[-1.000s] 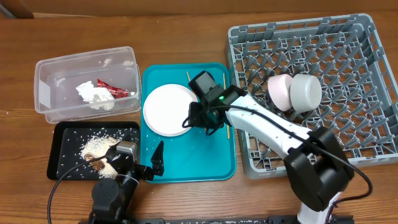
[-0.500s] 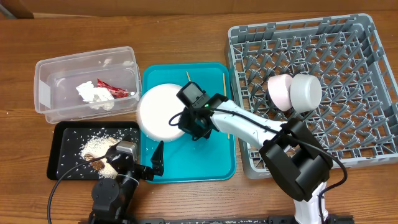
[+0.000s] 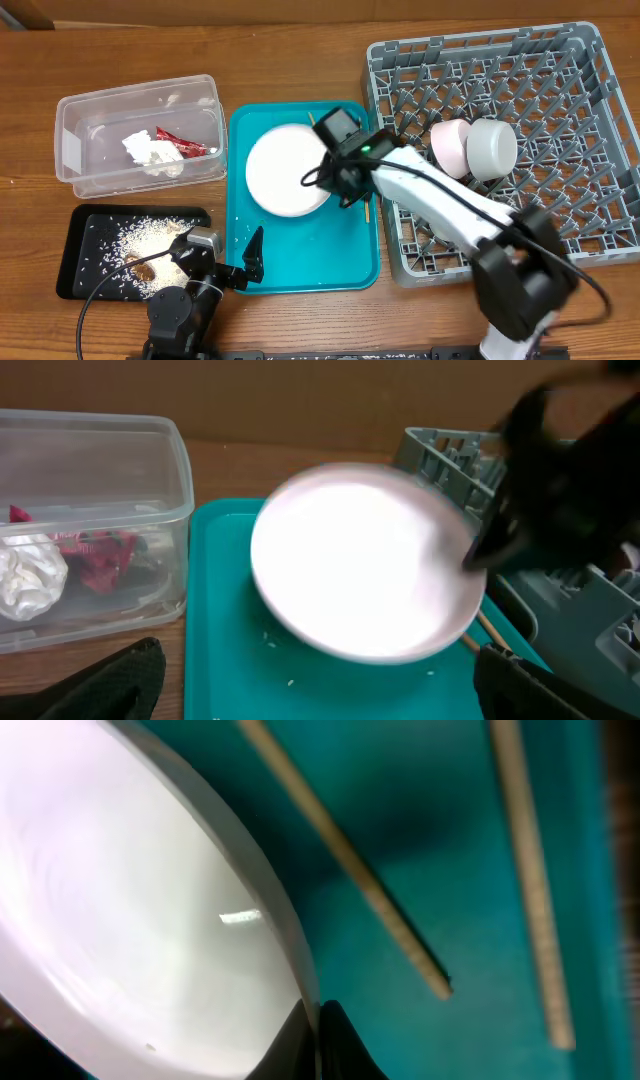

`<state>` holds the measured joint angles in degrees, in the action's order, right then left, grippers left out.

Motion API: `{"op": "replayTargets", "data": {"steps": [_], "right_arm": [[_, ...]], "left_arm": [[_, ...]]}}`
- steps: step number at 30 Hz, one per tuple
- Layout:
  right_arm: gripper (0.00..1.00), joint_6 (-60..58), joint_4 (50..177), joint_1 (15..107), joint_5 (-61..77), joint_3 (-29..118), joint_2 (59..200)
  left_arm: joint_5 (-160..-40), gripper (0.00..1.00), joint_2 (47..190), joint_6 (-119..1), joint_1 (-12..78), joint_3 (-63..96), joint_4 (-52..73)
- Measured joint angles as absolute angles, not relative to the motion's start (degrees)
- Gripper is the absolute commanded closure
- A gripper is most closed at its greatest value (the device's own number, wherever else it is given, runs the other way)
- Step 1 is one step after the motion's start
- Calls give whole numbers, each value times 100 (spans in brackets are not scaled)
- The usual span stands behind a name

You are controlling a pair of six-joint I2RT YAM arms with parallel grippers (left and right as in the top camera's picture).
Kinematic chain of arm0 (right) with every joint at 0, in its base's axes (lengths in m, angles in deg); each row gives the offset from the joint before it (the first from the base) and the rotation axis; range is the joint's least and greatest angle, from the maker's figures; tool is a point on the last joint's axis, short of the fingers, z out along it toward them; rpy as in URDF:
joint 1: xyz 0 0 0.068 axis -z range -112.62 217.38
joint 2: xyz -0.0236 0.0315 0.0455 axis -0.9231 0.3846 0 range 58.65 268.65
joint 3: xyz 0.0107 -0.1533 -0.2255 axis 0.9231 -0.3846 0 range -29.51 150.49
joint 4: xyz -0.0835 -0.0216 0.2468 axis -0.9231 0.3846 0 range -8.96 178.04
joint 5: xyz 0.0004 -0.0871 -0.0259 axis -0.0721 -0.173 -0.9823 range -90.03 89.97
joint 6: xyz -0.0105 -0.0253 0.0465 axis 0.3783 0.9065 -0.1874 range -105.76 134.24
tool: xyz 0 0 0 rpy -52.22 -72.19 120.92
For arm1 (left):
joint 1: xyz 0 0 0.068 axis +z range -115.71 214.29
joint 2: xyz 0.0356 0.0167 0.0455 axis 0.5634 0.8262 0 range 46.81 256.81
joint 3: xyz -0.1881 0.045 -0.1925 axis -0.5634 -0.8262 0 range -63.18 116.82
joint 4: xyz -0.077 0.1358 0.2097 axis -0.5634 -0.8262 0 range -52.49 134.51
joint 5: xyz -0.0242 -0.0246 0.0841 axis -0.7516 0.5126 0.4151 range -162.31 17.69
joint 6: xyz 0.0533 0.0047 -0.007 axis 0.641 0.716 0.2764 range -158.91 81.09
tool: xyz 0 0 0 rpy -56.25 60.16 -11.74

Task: Sort waste into correct bins and load items into the dishwasher
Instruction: 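Grasp the edge of the white plate with the right gripper and lift, then carry the white plate to the back of the dish rack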

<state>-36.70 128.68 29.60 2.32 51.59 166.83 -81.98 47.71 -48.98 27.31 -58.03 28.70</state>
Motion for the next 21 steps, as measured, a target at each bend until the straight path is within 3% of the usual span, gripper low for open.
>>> {"op": "replayTargets", "data": {"steps": [7,11,16,21], "right_arm": [[96,-2220,13084,2969,-1311,5382,15153],[96,-1711,13325,3205,-3512,5447,14445],[96,-1132,13333,3878,-5285,5469,14523],[96,-691,13318,4416,-5897,5469,14871]], "left_arm": [[-8196,0,4771,-4898,2731,-5803,2870],[-8196,0,4769,-4898,2731,-5803,2870],[-8196,0,4769,-4898,2731,-5803,2870],[-8196,0,4771,-4898,2731,-5803,2870]]}}
